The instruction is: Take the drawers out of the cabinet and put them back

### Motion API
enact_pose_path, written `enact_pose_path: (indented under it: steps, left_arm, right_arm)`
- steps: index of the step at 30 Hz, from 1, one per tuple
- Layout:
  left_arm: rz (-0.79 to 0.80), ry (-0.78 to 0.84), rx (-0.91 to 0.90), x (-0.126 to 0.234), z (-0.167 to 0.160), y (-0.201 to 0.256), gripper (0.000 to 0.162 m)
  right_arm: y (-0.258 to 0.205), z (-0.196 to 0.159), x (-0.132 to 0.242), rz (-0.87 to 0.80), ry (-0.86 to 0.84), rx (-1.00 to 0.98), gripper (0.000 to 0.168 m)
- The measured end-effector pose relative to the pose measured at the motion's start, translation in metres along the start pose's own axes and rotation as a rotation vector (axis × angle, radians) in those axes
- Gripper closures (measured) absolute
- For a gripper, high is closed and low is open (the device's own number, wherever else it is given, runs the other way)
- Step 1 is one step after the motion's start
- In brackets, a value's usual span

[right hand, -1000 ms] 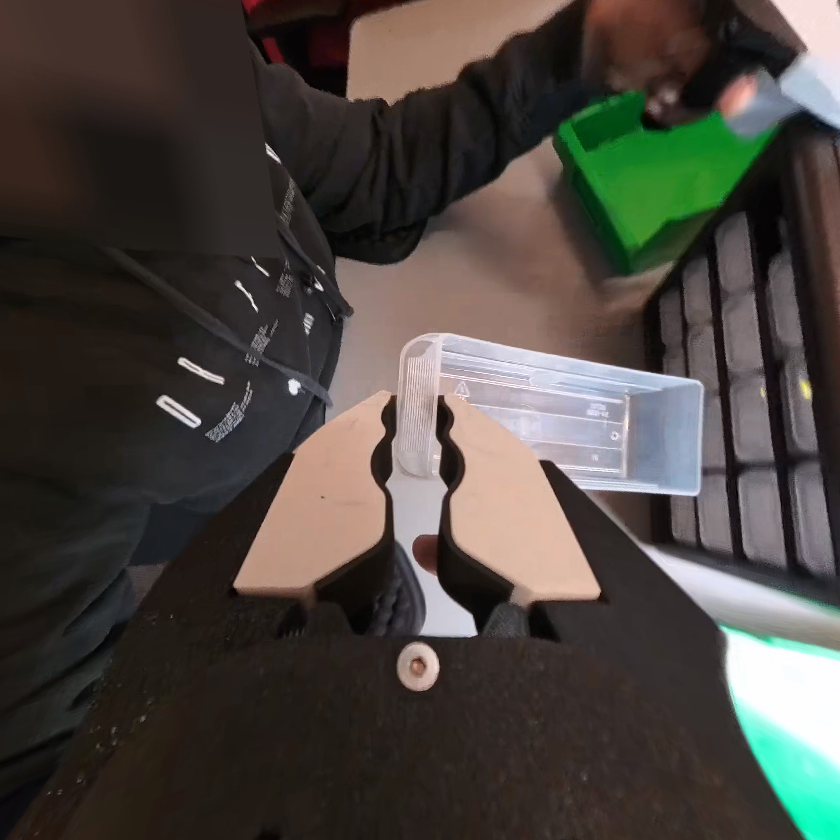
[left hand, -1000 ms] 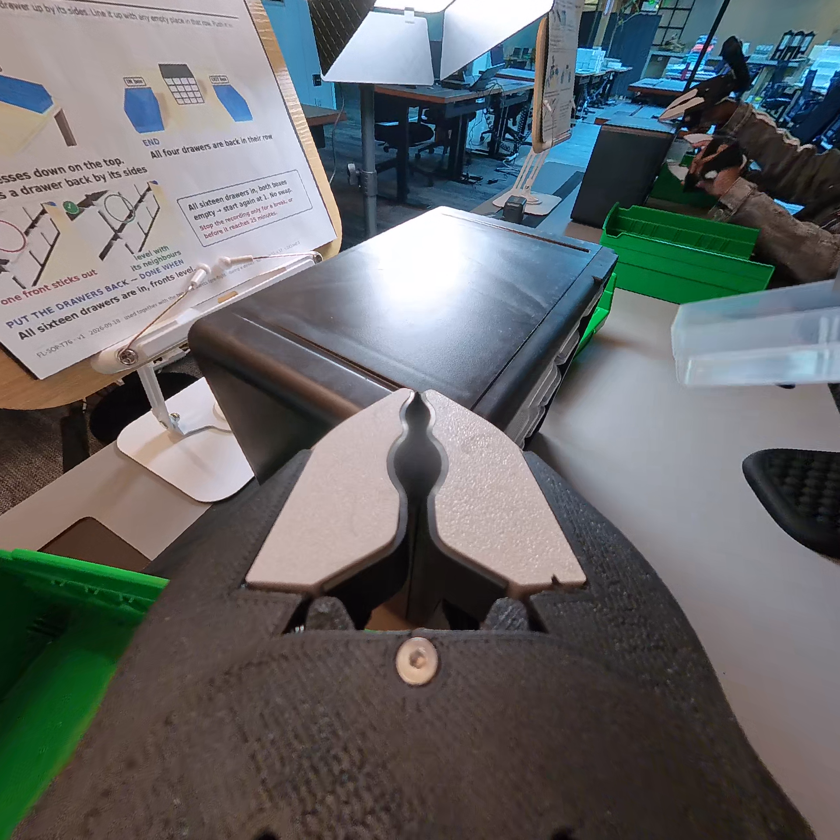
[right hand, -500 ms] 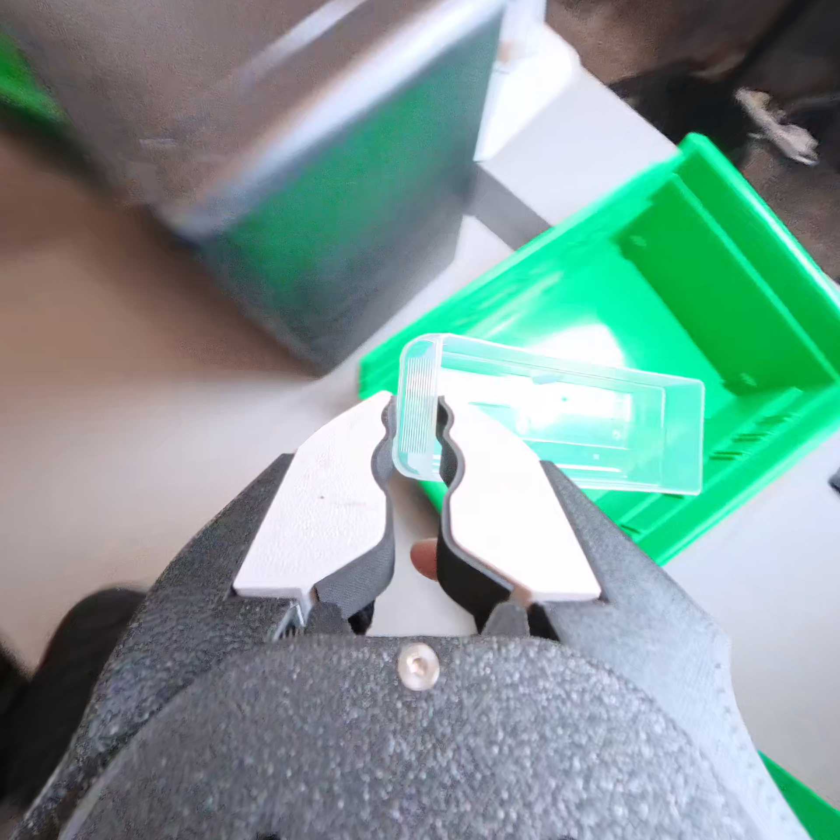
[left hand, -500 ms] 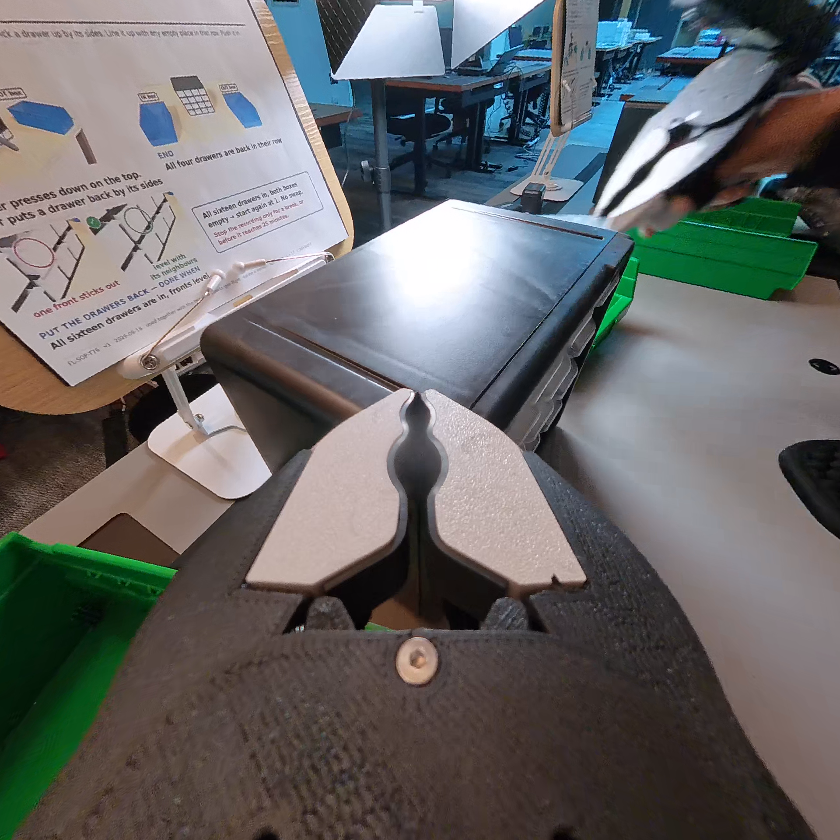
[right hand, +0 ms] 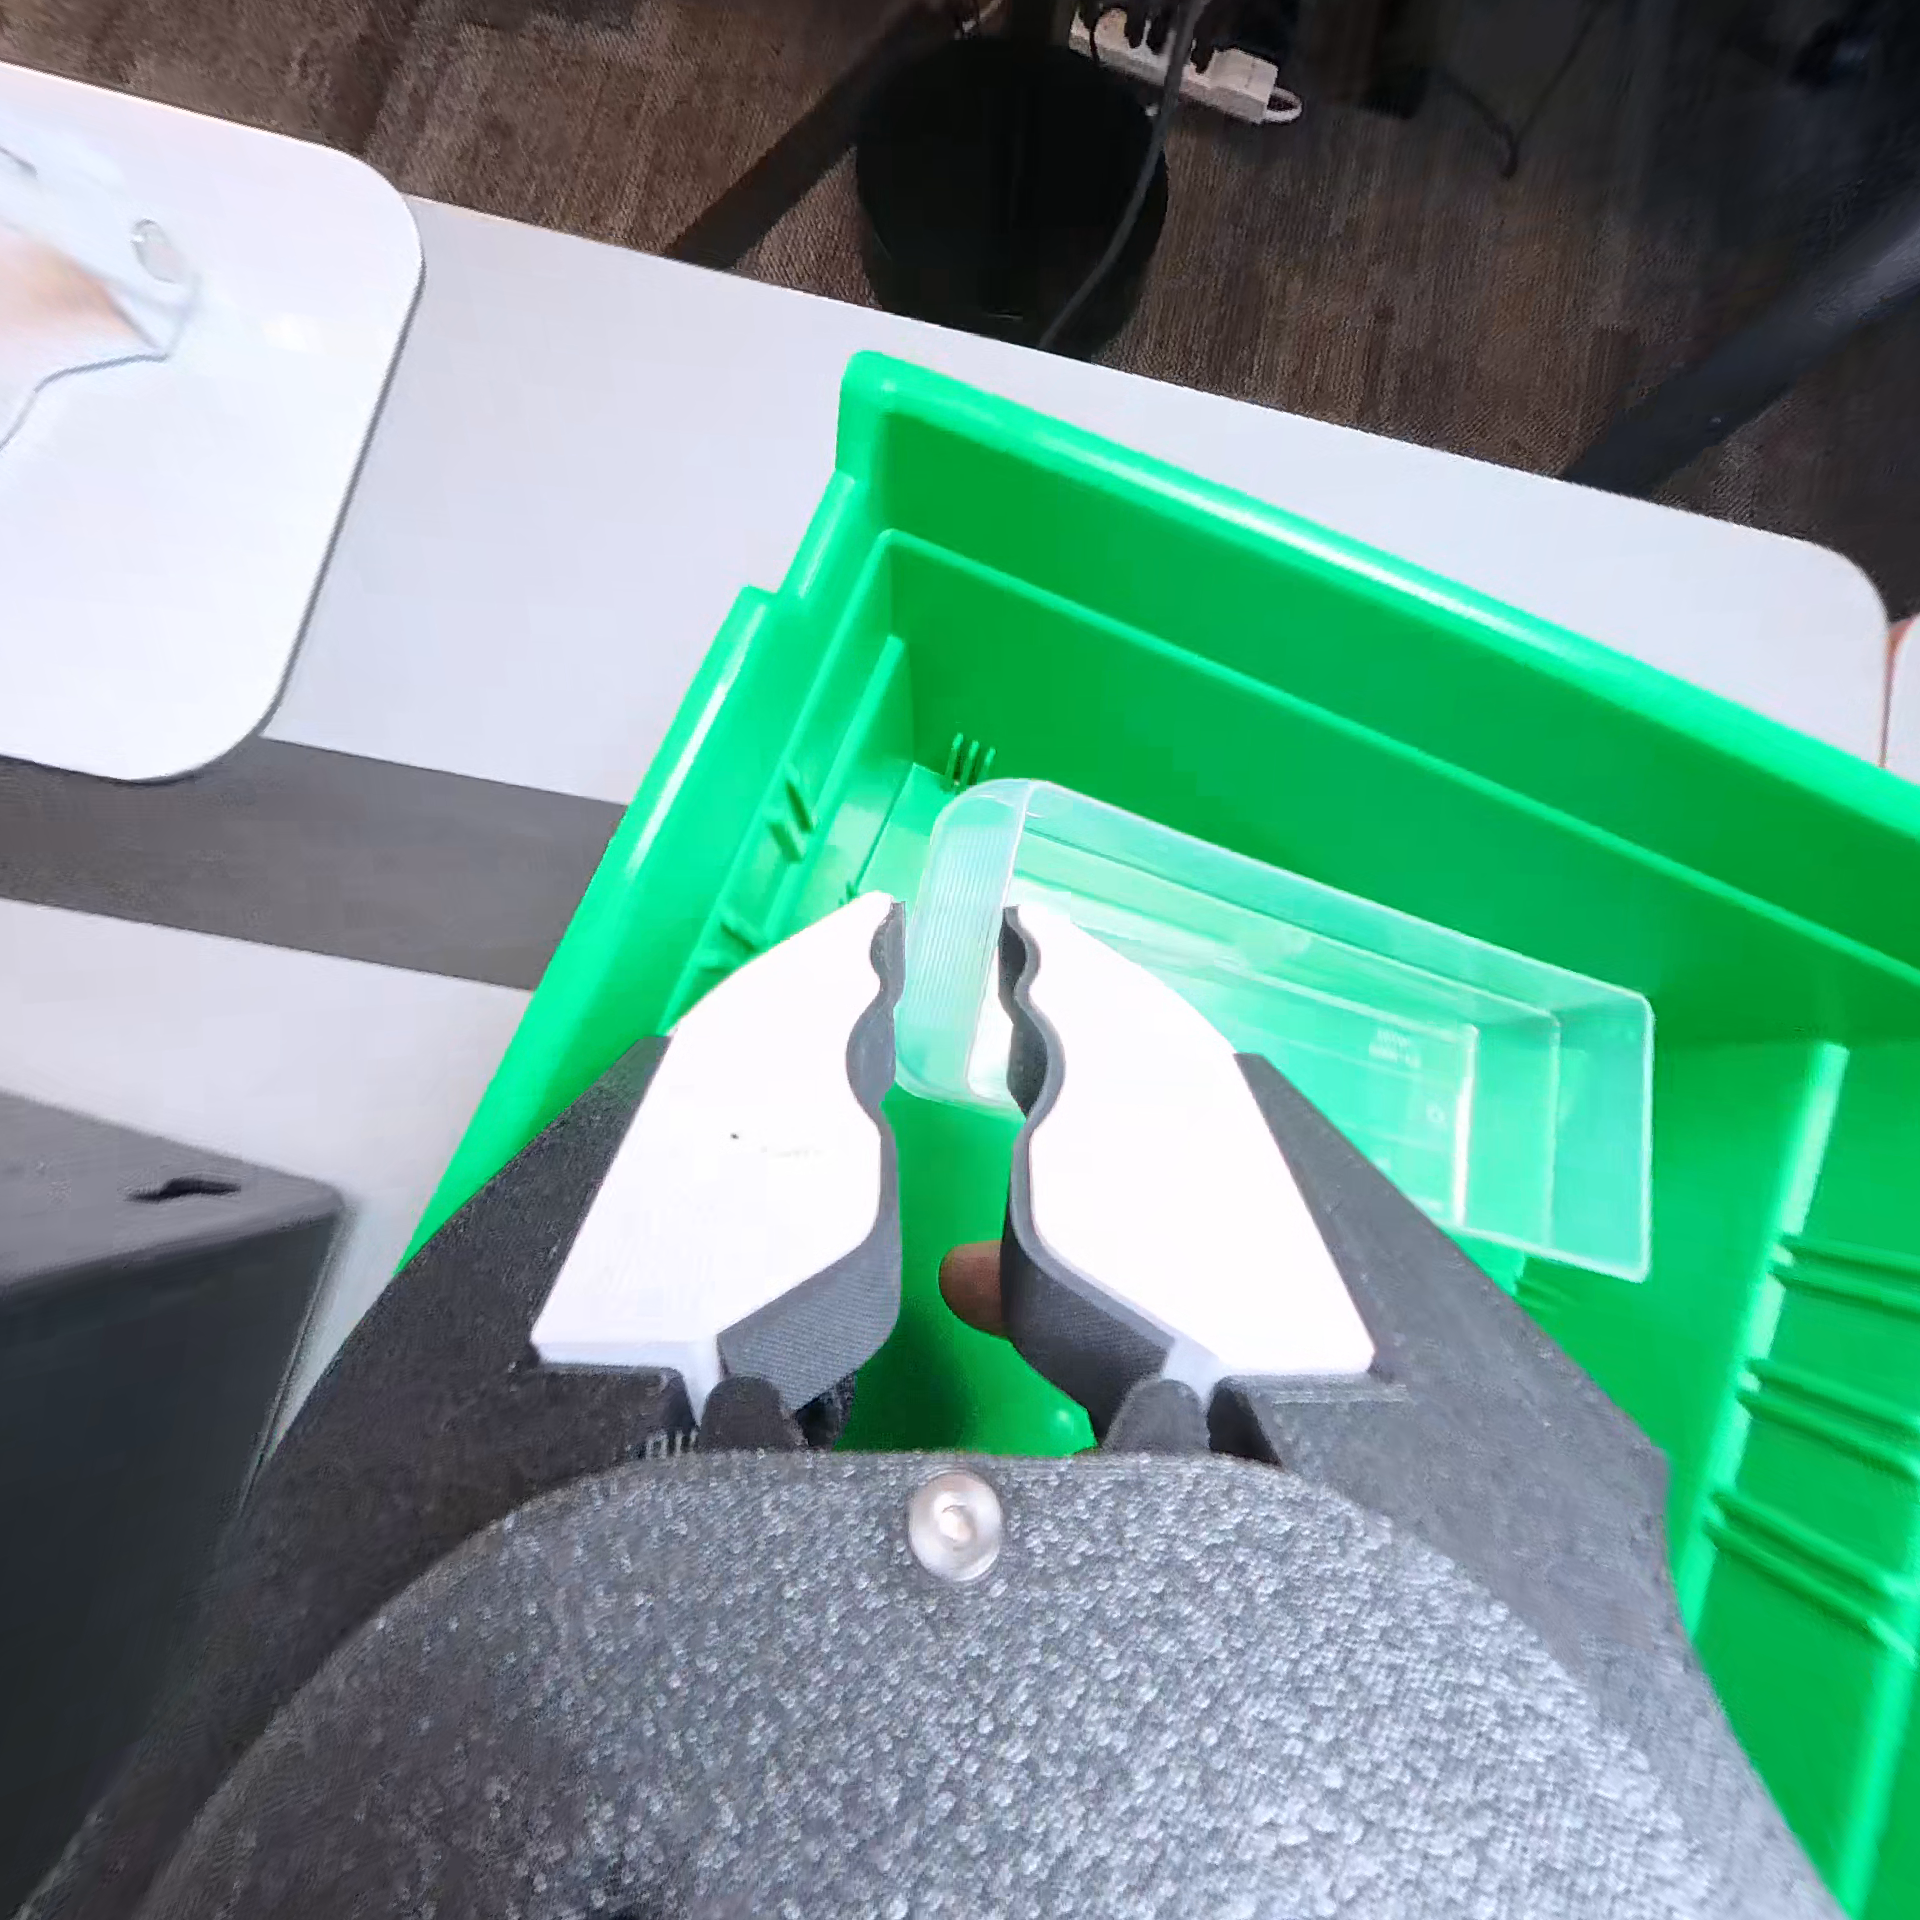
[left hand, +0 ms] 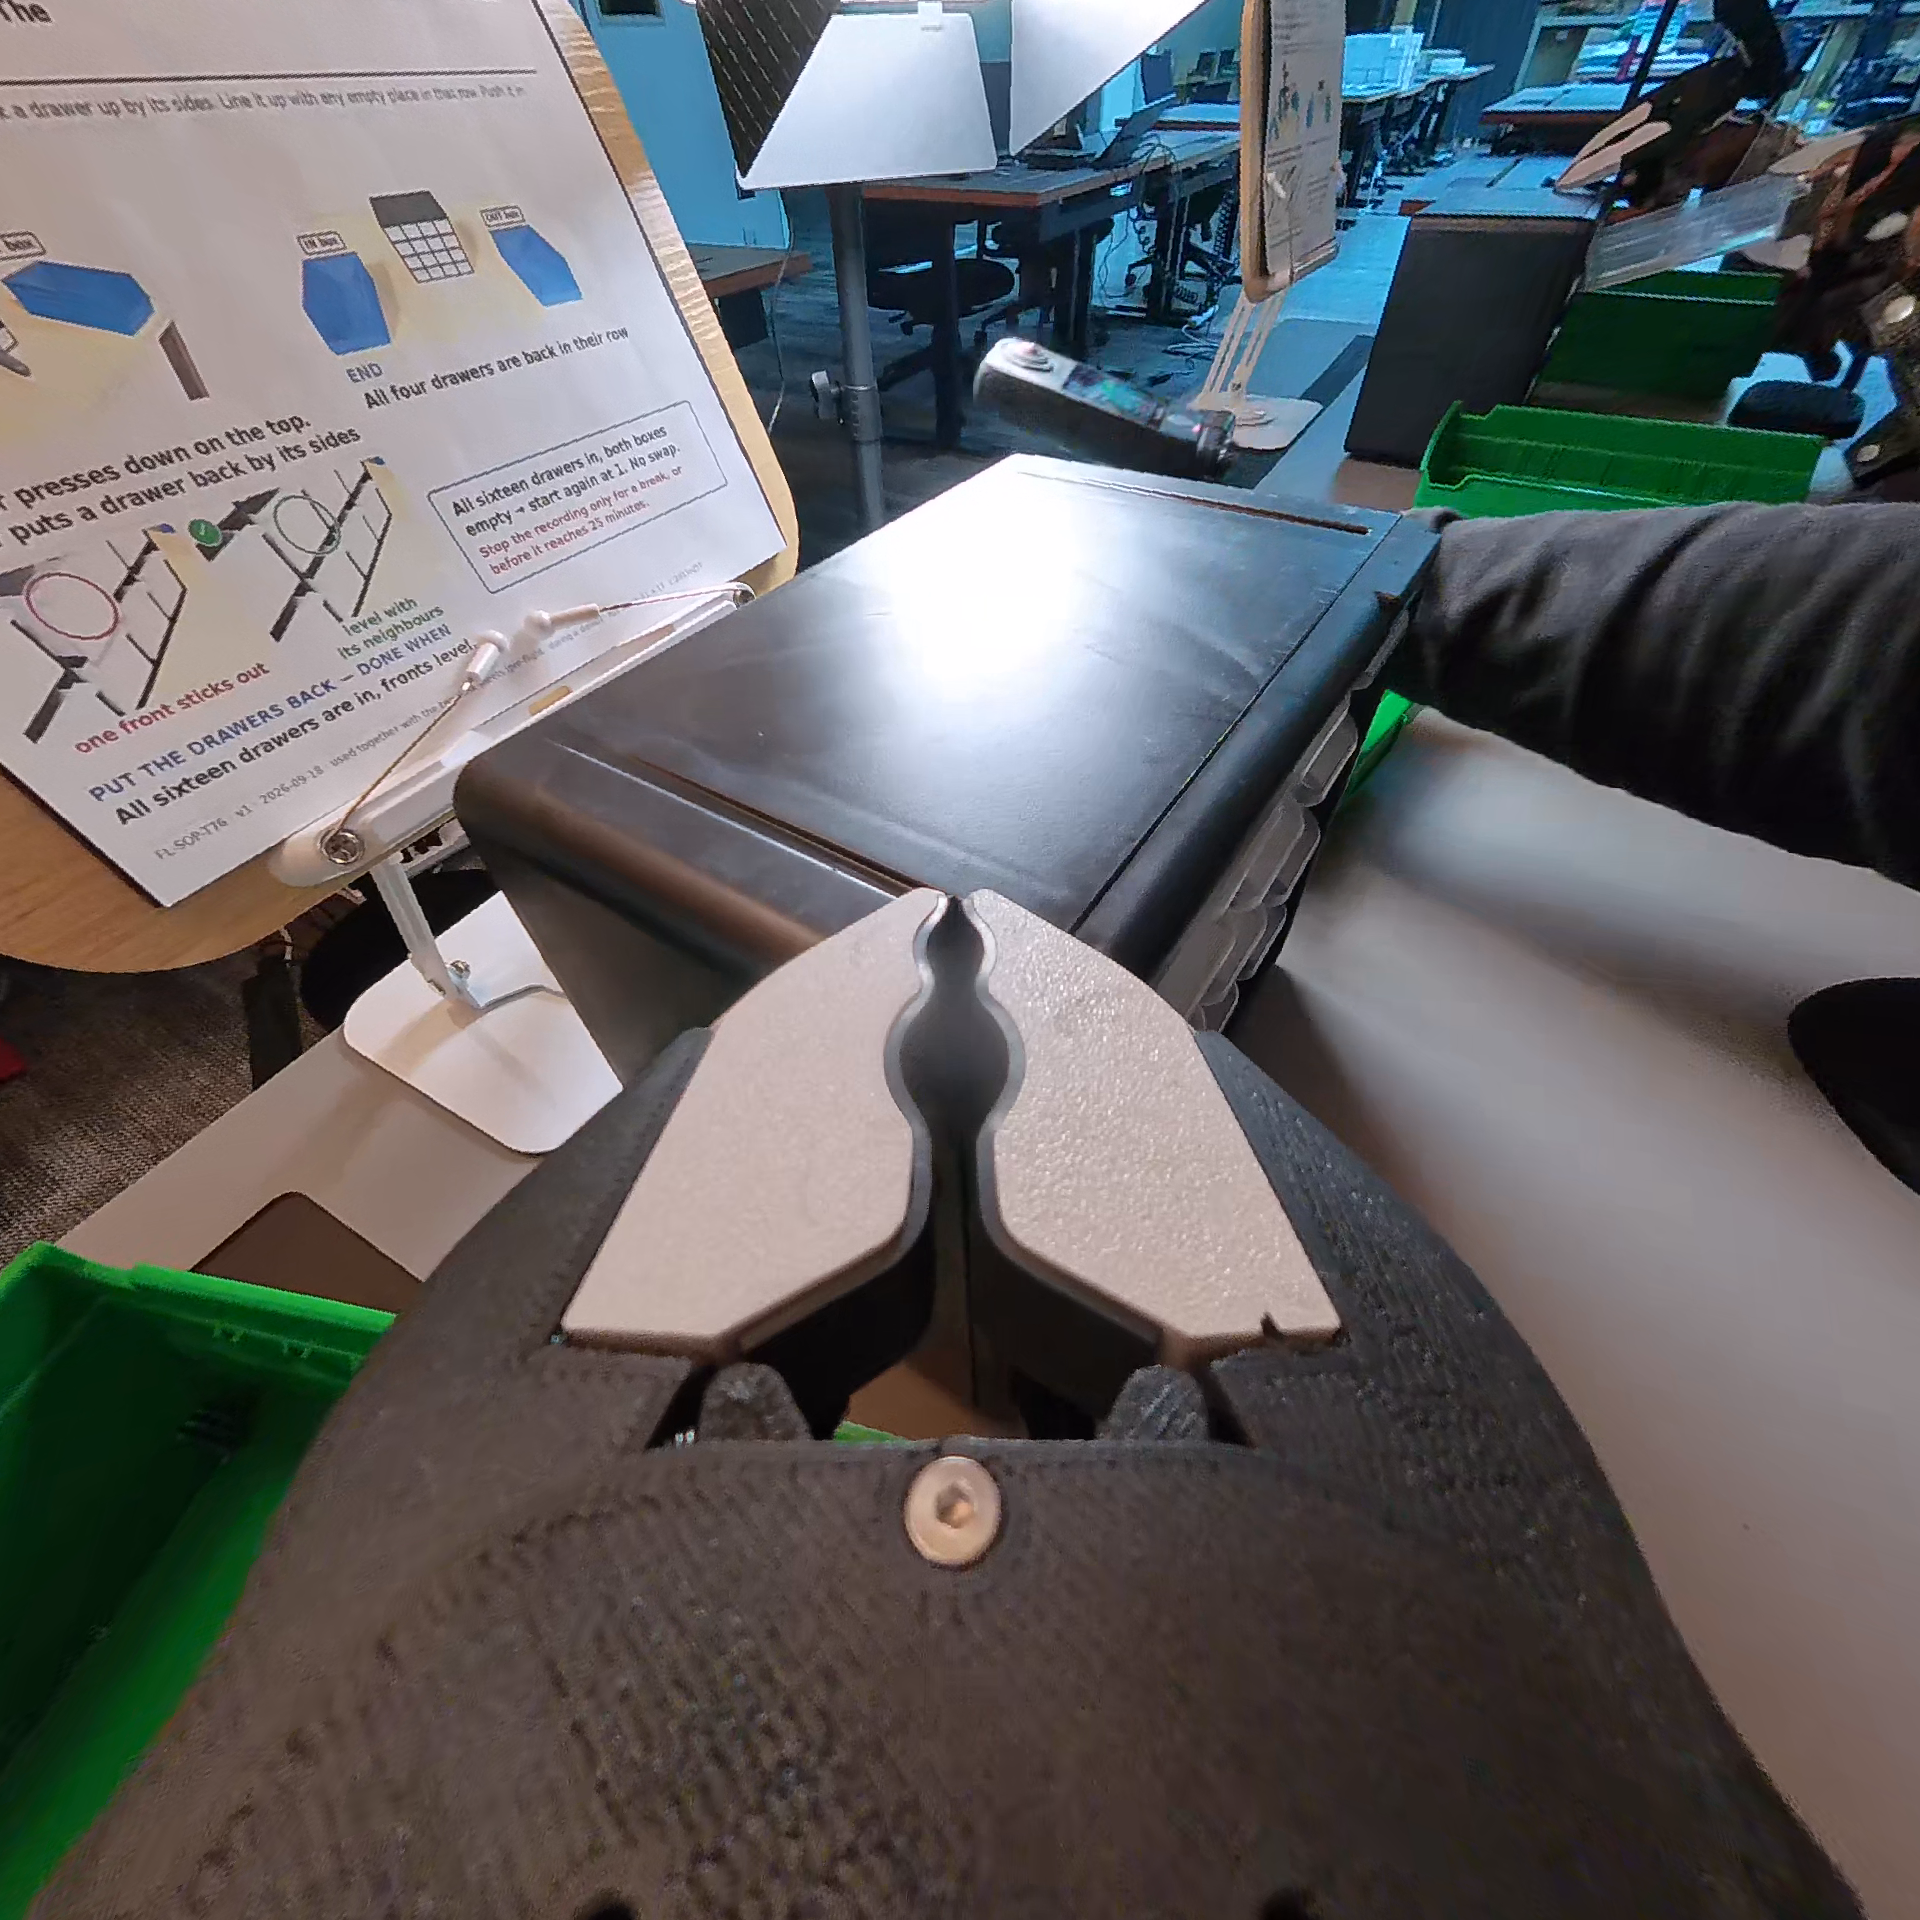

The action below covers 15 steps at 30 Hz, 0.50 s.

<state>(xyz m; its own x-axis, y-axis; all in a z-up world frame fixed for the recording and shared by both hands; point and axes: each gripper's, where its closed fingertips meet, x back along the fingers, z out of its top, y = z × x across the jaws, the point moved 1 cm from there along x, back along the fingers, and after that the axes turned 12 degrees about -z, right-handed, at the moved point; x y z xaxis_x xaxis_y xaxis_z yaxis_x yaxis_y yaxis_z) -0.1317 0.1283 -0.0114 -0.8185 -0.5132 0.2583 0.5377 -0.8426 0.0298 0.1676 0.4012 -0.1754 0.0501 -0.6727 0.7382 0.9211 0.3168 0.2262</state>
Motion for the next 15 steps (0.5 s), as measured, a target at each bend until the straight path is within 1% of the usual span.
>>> enact_pose_path:
  steps: [2,5,8,9,11,13,15]
  left_arm:
    - [-0.009,0.001,0.001,0.000,0.000,0.000,0.162]
    - [-0.017,0.005,0.004,0.000,0.000,0.000,0.162]
    - [-0.013,0.002,-0.002,0.000,0.000,0.000,0.162]
    - [-0.010,-0.001,-0.006,0.000,0.000,0.000,0.162]
    - [-0.002,-0.007,-0.015,0.000,0.000,0.000,0.162]
    - [0.005,-0.011,-0.021,0.000,0.000,0.000,0.162]
    - [0.005,-0.010,-0.021,0.000,0.000,0.000,0.162]
  right_arm:
    - [-0.002,0.002,-0.009,-0.016,-0.016,0.008,0.151]
    - [0.002,0.013,-0.011,-0.017,0.014,-0.016,0.149]
    - [0.009,0.026,0.003,-0.006,0.097,-0.024,0.130]
    - [0.009,0.031,0.013,0.024,0.129,-0.043,0.127]
    - [0.011,0.043,0.043,0.077,0.242,-0.053,0.127]
    - [0.010,0.051,0.084,0.134,0.370,-0.059,0.131]
    - [0.005,0.055,0.136,0.187,0.516,-0.055,0.134]
